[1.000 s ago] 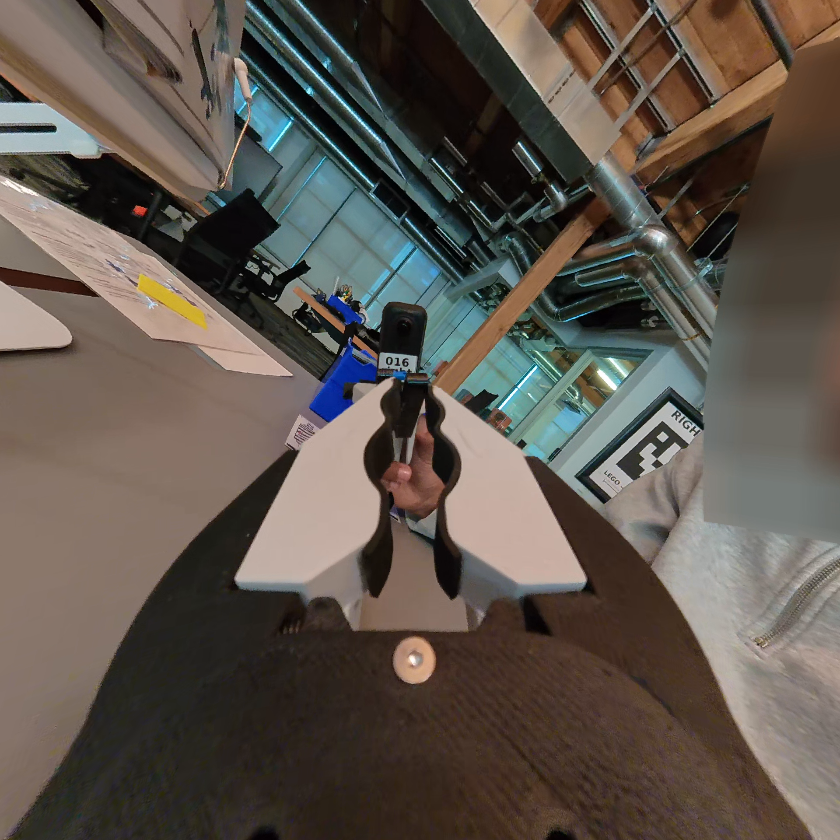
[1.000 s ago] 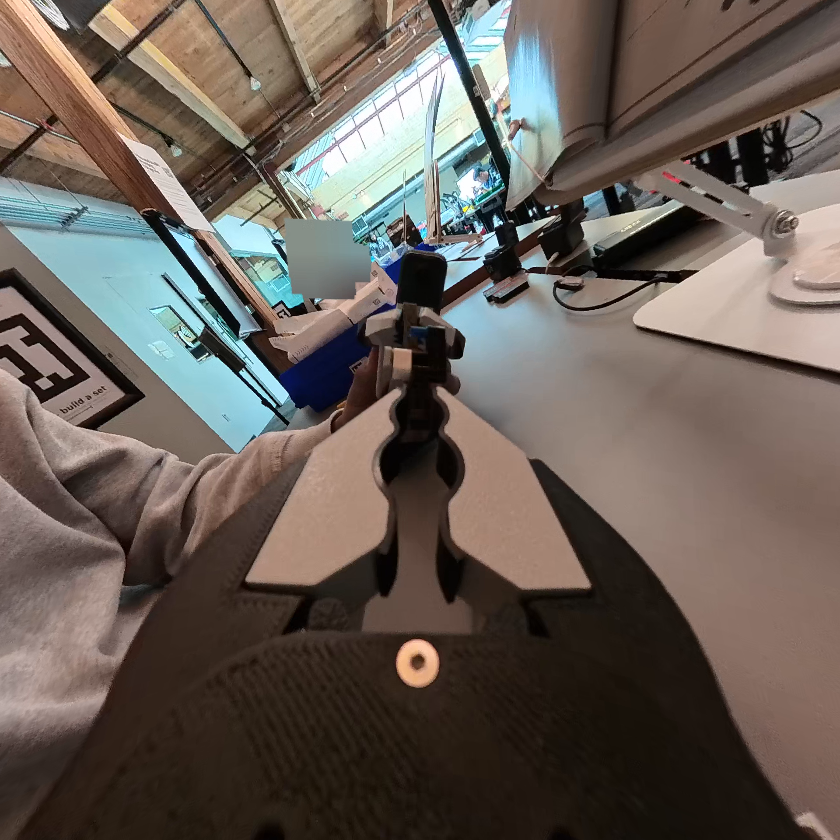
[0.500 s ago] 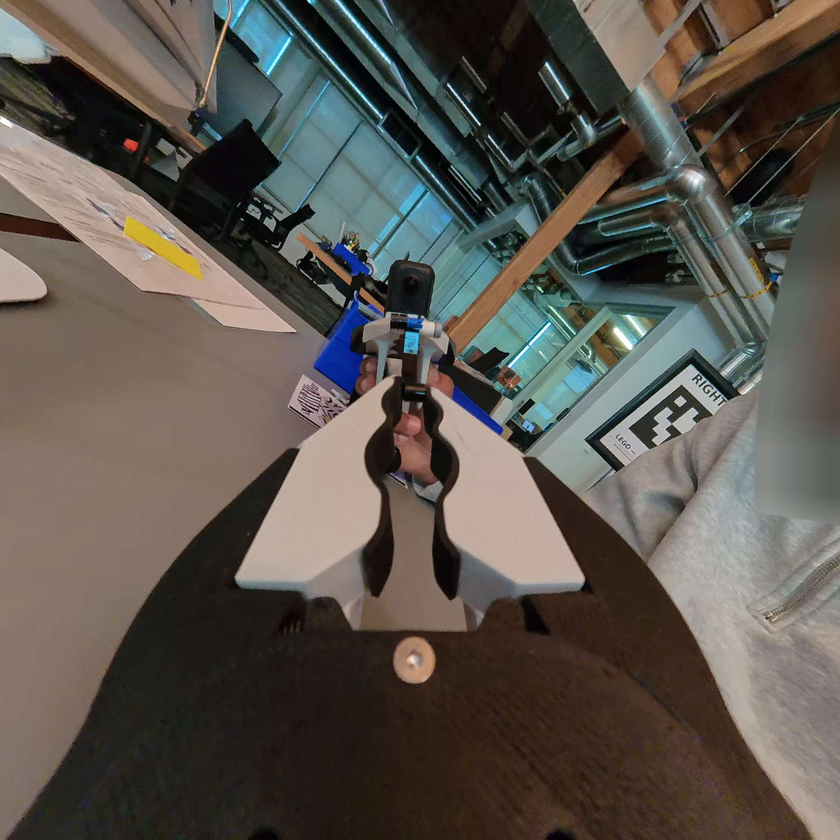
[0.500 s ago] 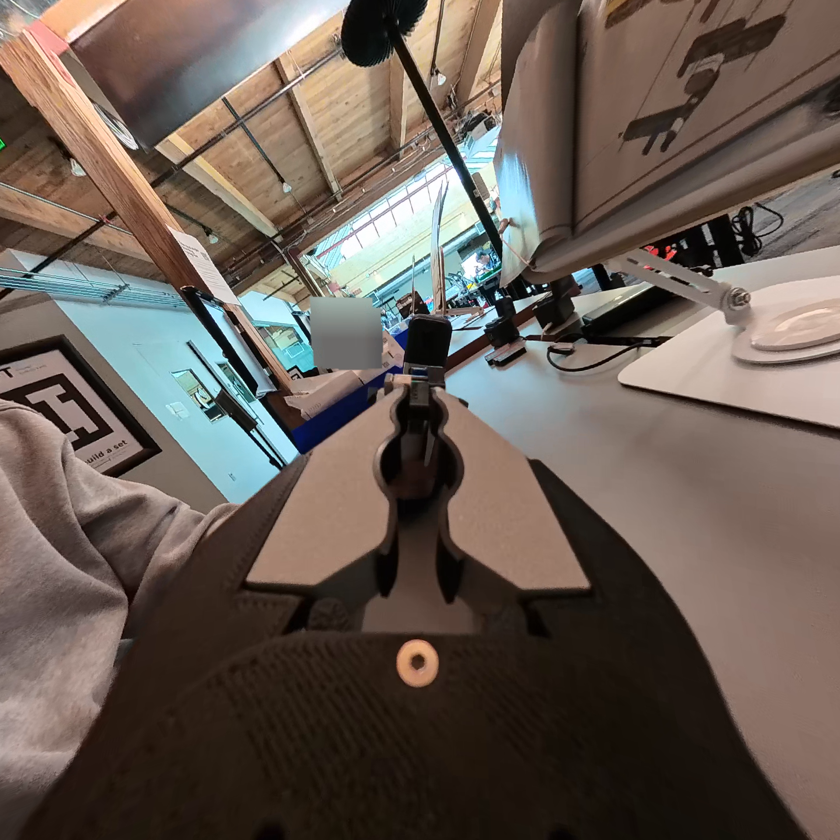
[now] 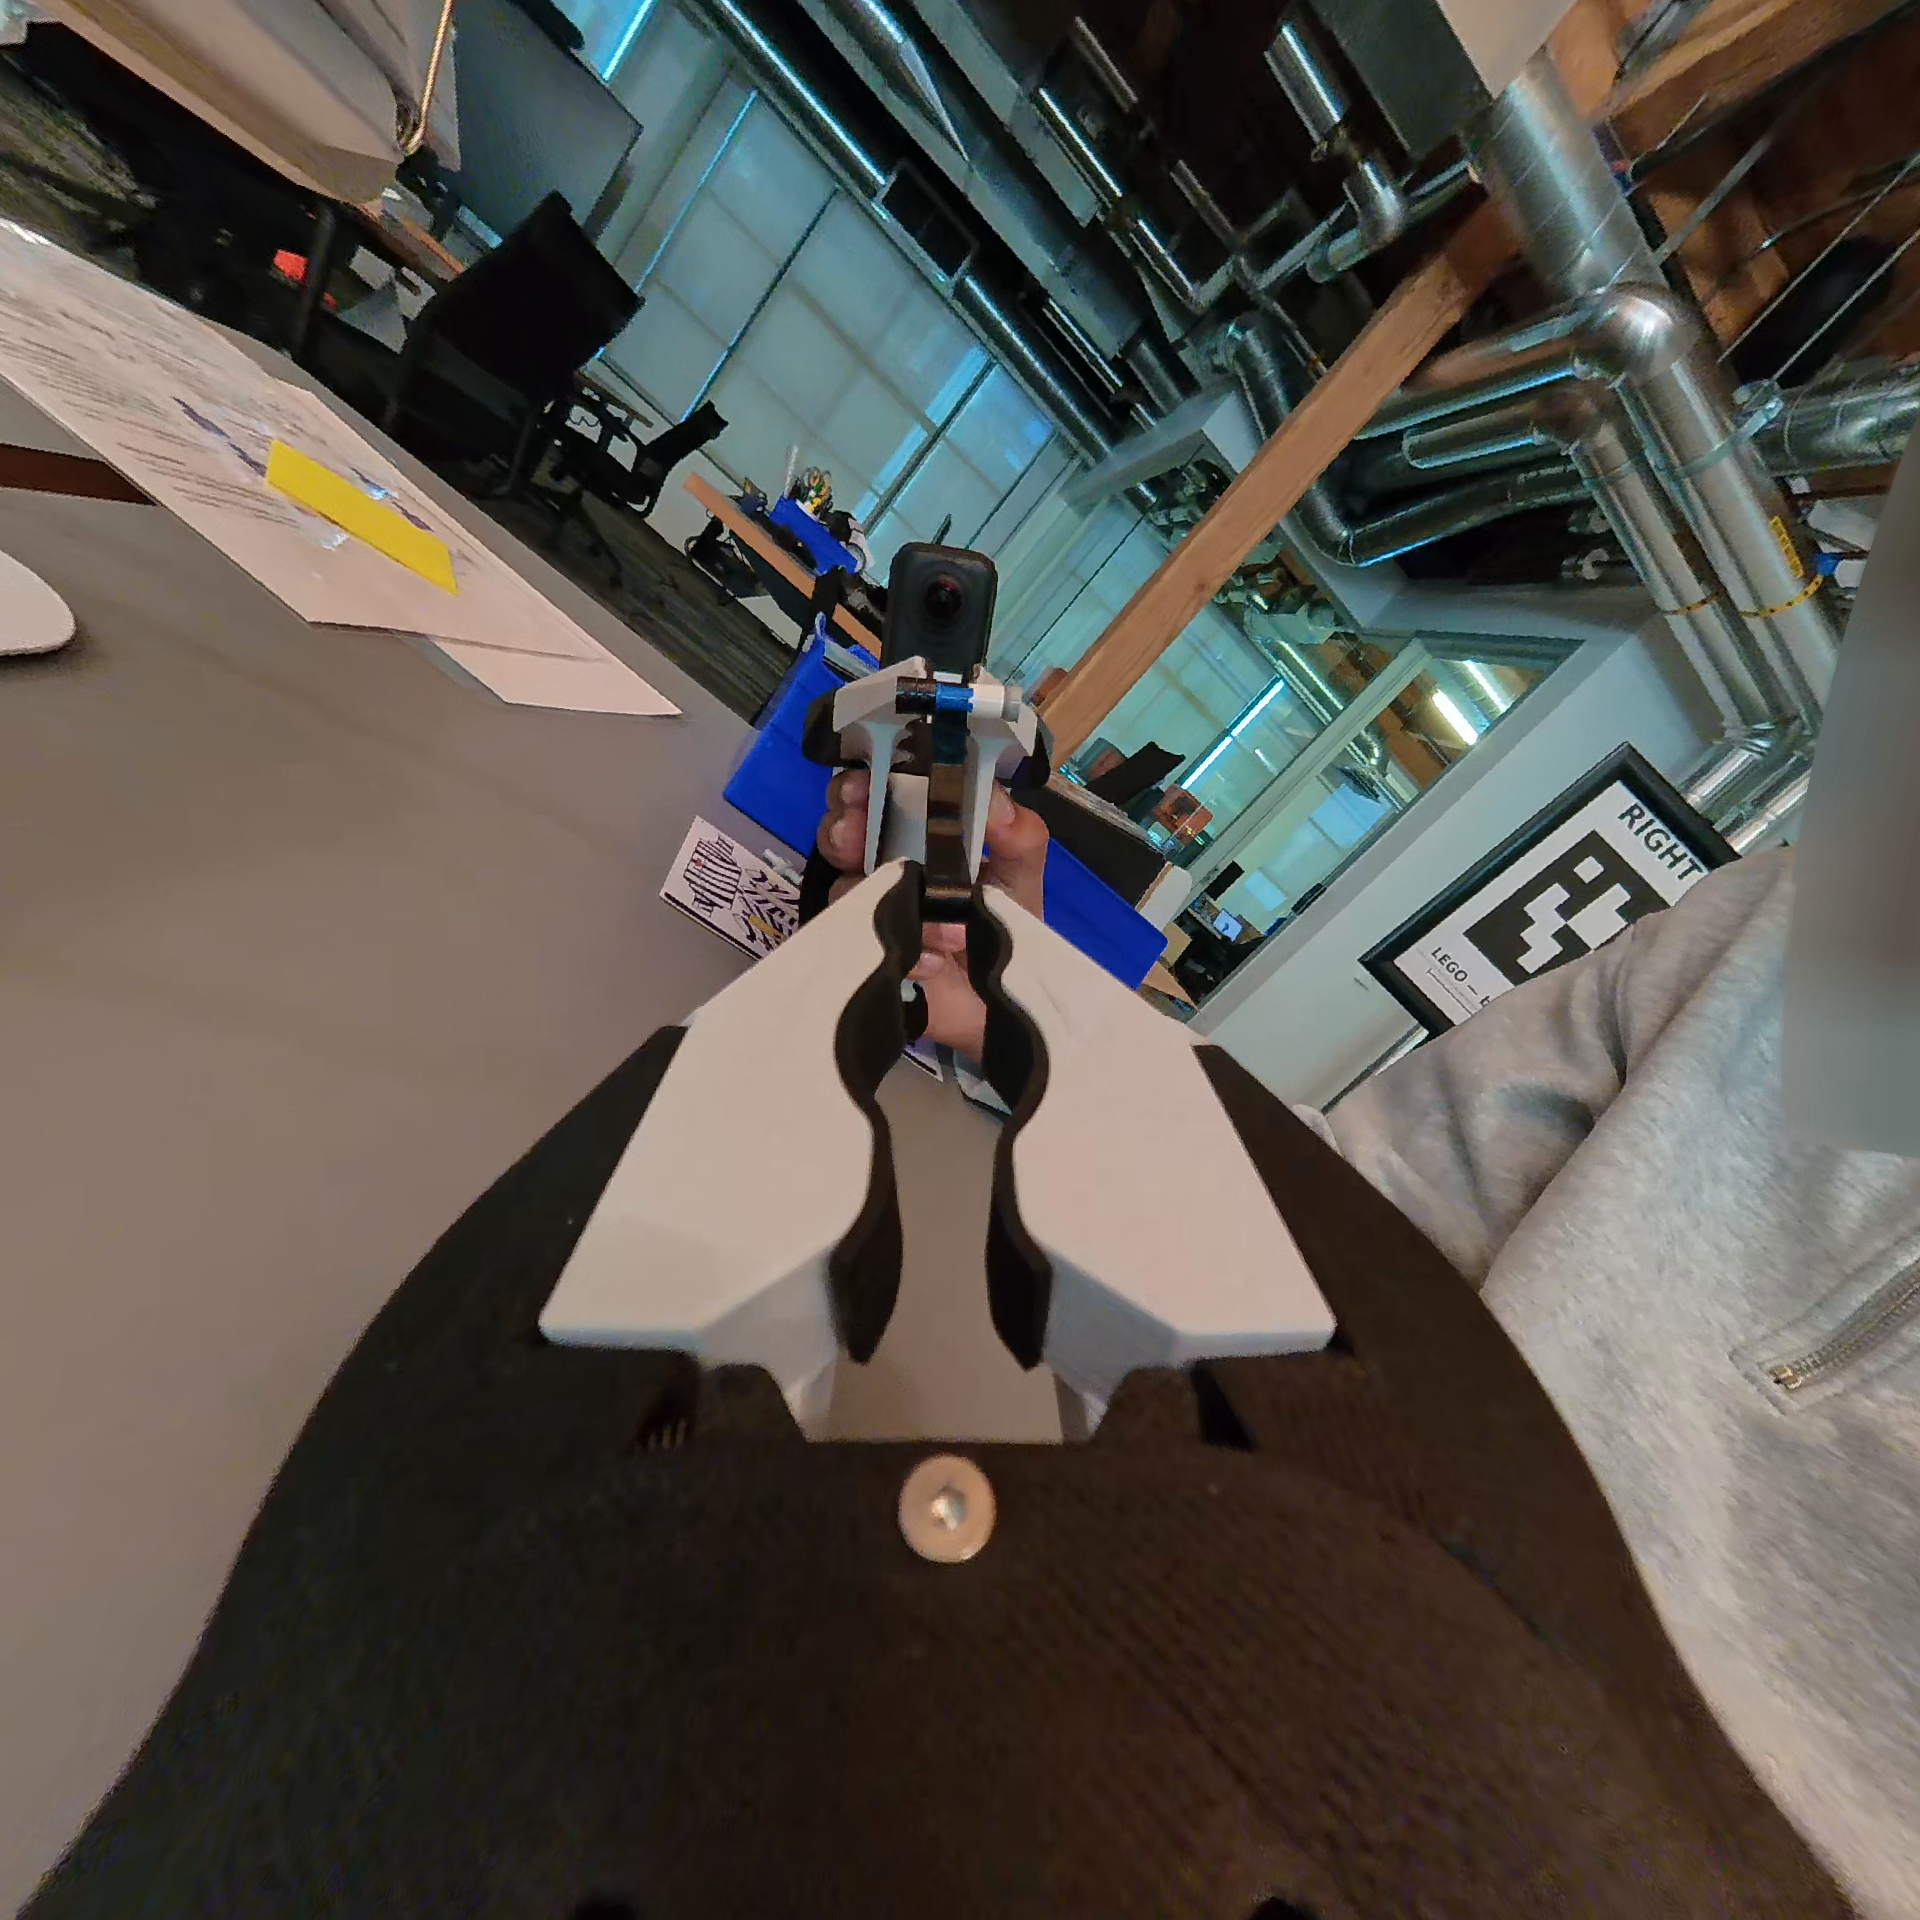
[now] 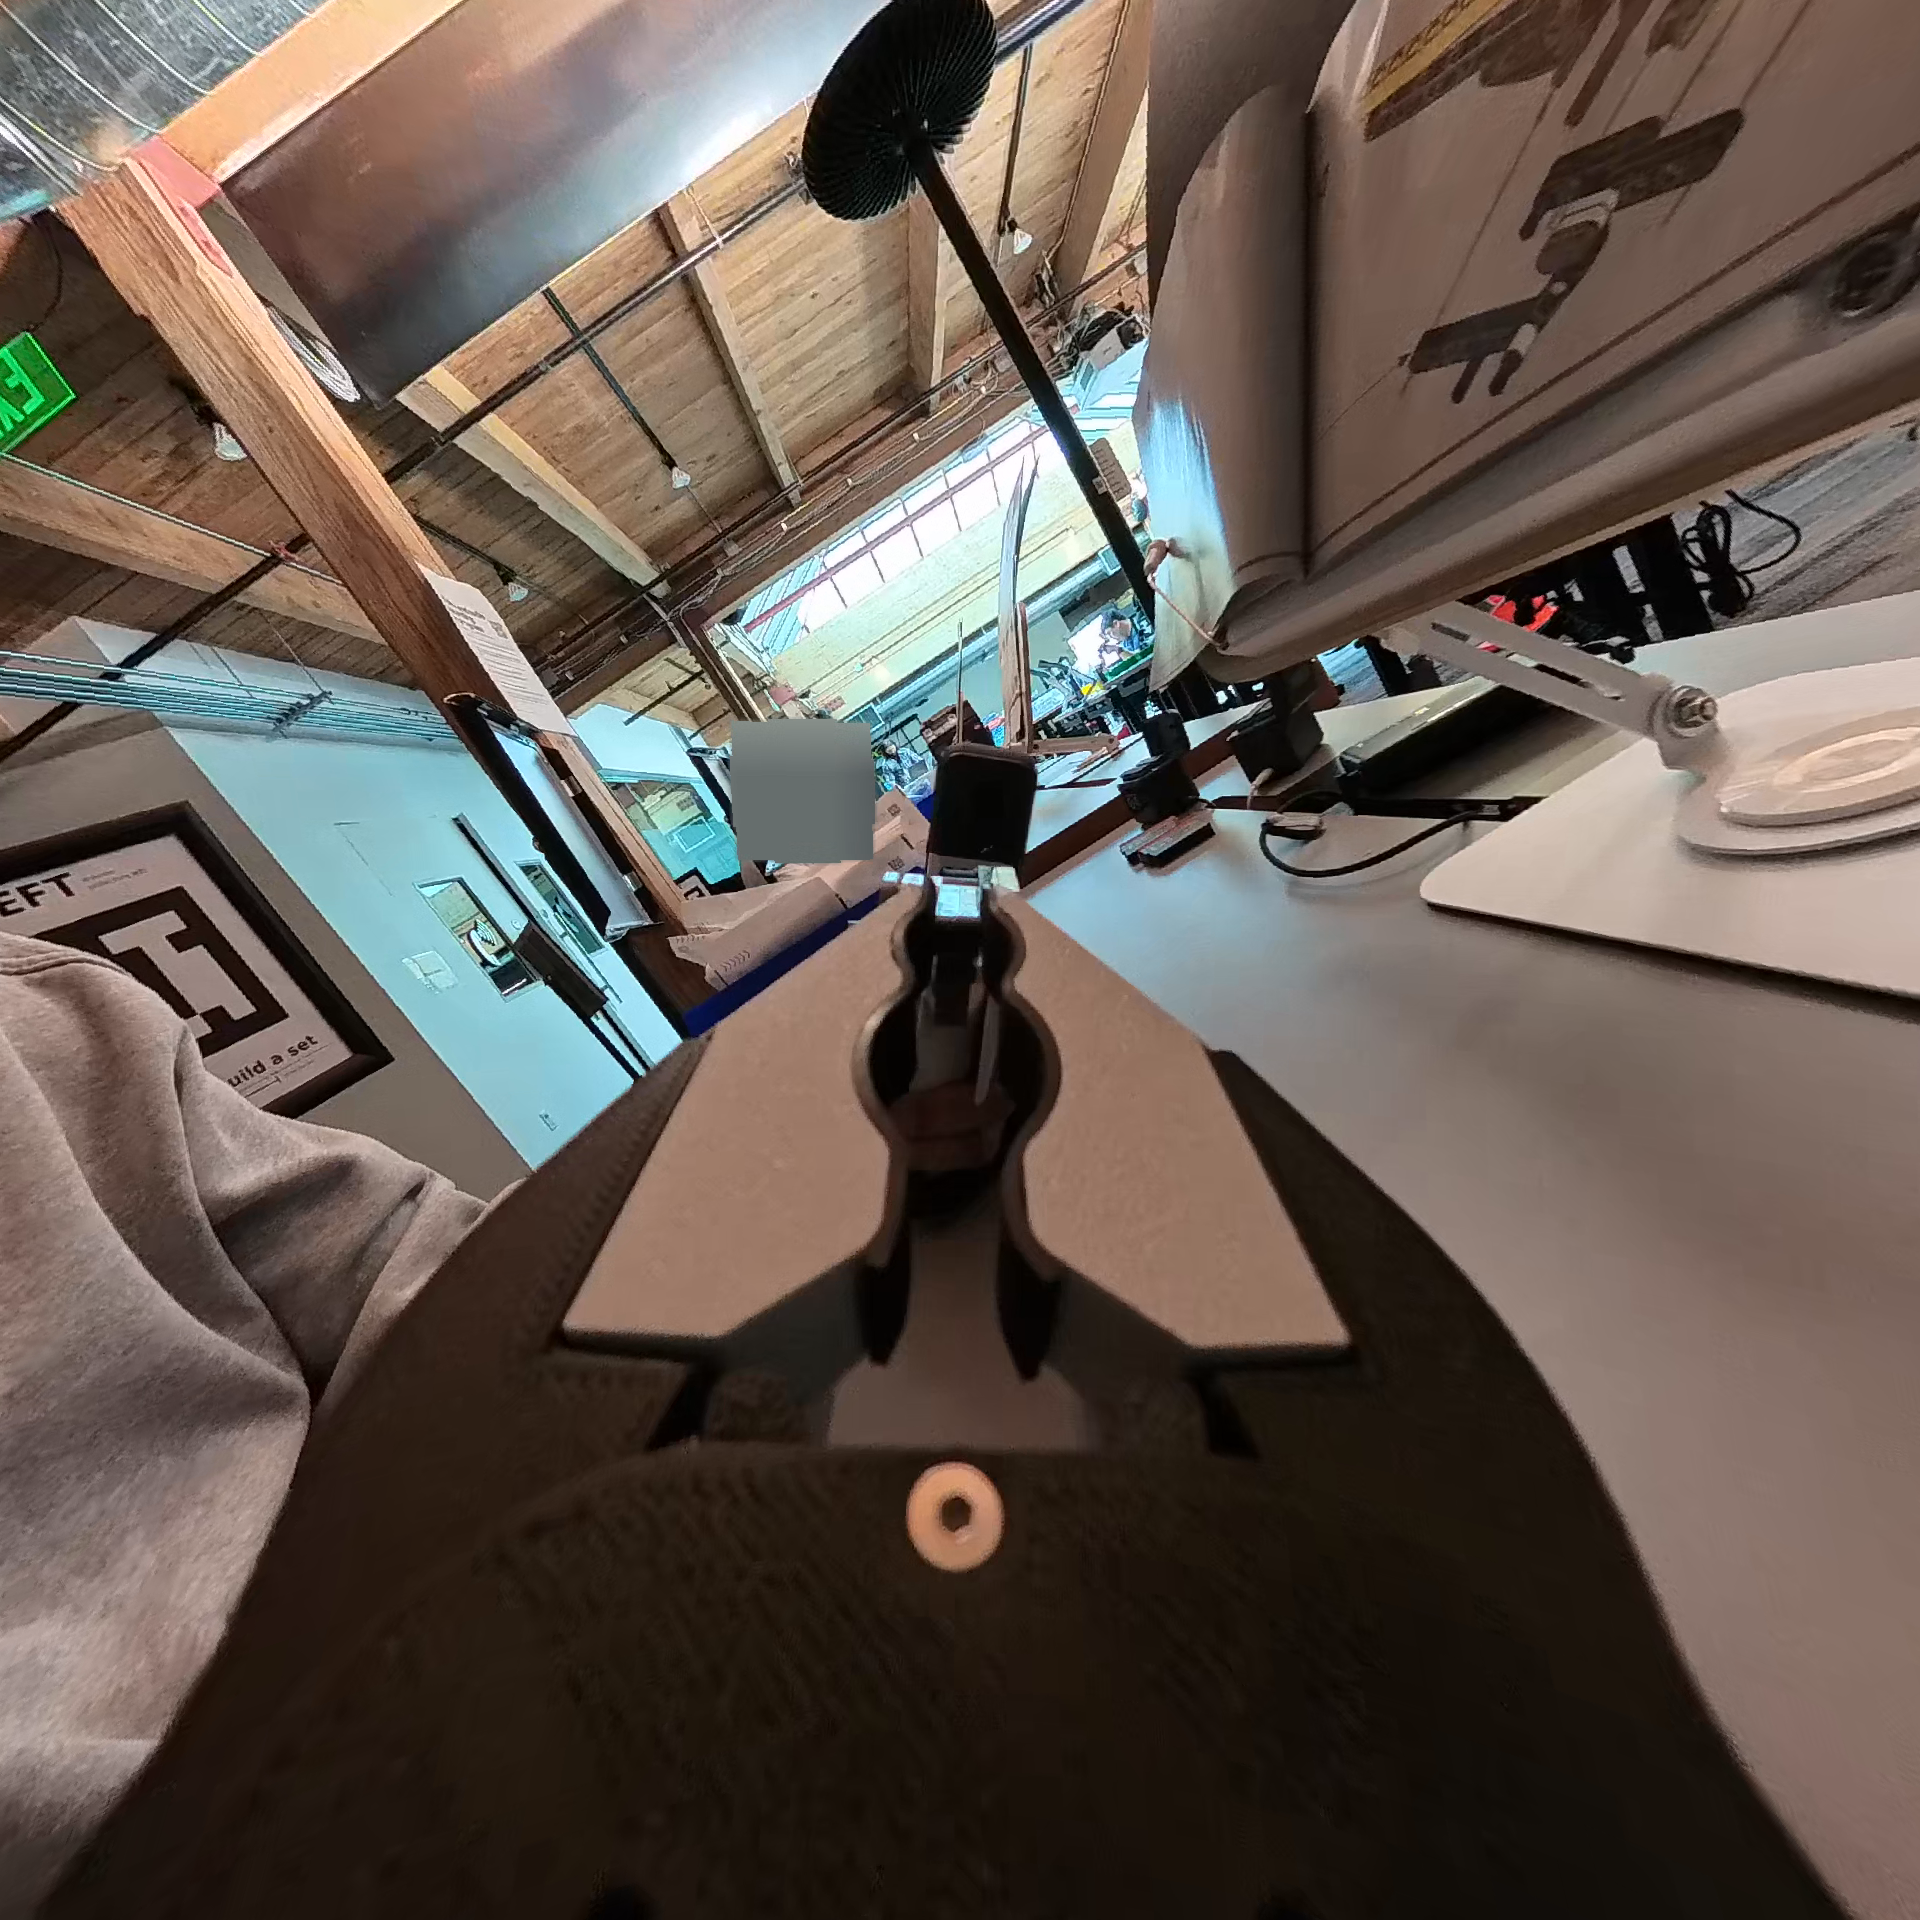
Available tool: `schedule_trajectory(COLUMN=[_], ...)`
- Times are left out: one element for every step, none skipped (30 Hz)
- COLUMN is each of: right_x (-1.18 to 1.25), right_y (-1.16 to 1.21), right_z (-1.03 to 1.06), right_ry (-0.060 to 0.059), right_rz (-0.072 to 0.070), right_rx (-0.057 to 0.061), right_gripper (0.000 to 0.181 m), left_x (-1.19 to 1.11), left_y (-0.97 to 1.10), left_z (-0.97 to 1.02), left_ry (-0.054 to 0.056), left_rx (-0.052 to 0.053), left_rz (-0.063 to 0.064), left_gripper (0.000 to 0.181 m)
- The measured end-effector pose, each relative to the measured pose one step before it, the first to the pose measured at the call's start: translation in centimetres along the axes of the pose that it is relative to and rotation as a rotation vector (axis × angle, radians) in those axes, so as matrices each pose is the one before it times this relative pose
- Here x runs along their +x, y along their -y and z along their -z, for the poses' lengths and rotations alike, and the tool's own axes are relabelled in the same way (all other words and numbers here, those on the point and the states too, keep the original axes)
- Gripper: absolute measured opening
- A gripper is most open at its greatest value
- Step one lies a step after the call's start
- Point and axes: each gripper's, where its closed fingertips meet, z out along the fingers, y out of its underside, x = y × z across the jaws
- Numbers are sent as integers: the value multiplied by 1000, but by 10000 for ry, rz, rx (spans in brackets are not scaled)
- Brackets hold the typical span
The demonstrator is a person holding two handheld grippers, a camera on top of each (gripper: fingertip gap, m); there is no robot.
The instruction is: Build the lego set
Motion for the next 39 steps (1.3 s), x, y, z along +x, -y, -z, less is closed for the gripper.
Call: schedule_trajectory(right_x=[-8,-13,-7,2,15,40,29,7,6,4,15,-10,-8,-11,2,16,14,18,6,-9,-7,6,1,10,-2,-39,-28,-12,-18,-12,-5,-1,-6,-2,21,18,-1,-3,7], right_y=[0,-6,-12,-14,-23,-16,-29,-37,-46,-48,-33,2,48,113,144,147,98,33,8,10,6,-2,-8,10,24,30,55,58,16,-26,-43,-46,-40,-48,-53,-37,-18,5,7], right_z=[-31,-36,-28,-34,-23,-19,-42,-42,-51,-43,-38,-11,18,49,88,89,84,39,13,-5,-13,-18,2,9,11,40,27,26,15,-11,-26,-33,-43,-31,-29,-12,-14,-3,4], right_ry=[3,8,13,9,0,-12,-18,-15,-23,-18,-8,13,28,32,19,-3,-3,-10,-9,0,12,14,11,6,2,26,24,7,22,18,7,7,11,4,-9,-13,-5,3,2], right_rz=[5,8,2,0,1,-12,-7,16,32,39,19,-12,-30,-33,-25,-17,-1,11,14,5,-10,-20,-17,-7,0,12,6,-5,-7,-12,-7,-1,-1,-1,6,8,6,0,-2], right_rx=[2,7,11,8,8,4,-4,-17,-27,-22,-8,12,42,72,93,88,49,11,1,12,15,10,6,10,19,20,33,35,14,-14,-23,-15,-16,-22,-25,-24,-10,4,6], right_gripper=[5,5,5,5,5,5,6,6,6,6,6,6,6,6,6,6,6,5,6,6,5,5,5,5,5,3,1,1,1,1,1,1,2,2,2,2,2,2,2], left_x=[20,14,28,6,10,-16,-24,27,25,6,12,9,7,29,3,1,-8,4,5,7,17,9,-14,0,-3,-18,0,45,43,27,7,10,-1,-18,-14,-7,-5,-7,-18], left_y=[44,50,61,69,69,42,70,107,135,131,119,93,81,83,101,136,118,123,108,116,123,136,138,146,152,144,148,141,139,103,113,104,89,70,56,38,21,14,2], left_z=[37,42,39,50,40,50,52,77,86,97,84,71,48,48,64,78,77,76,59,71,67,84,88,91,95,93,86,84,64,61,62,64,56,44,34,25,9,6,-1], left_ry=[5,-7,-10,2,2,15,-2,-53,-47,-23,-9,3,4,-6,-6,2,6,-1,0,3,-7,-7,-10,-13,-7,-2,-18,-49,-54,-31,-9,-3,0,9,10,10,12,12,10], left_rx=[17,27,29,33,37,28,45,65,80,83,73,56,47,47,62,77,73,71,67,64,73,85,87,95,94,91,95,88,87,72,66,61,58,46,30,23,15,8,1], left_rz=[-36,-19,-15,-24,-26,-18,26,58,46,23,2,-15,-20,-10,1,0,-1,-8,-9,-11,-7,3,23,27,18,22,34,46,43,28,8,-2,1,5,-2,-13,-18,-12,-5], left_gripper=[5,5,5,5,5,5,5,5,5,5,5,5,5,5,5,5,5,5,5,5,5,5,5,5,5,5,5,5,5,5,5,5,5,5,5,5,5,5,5])
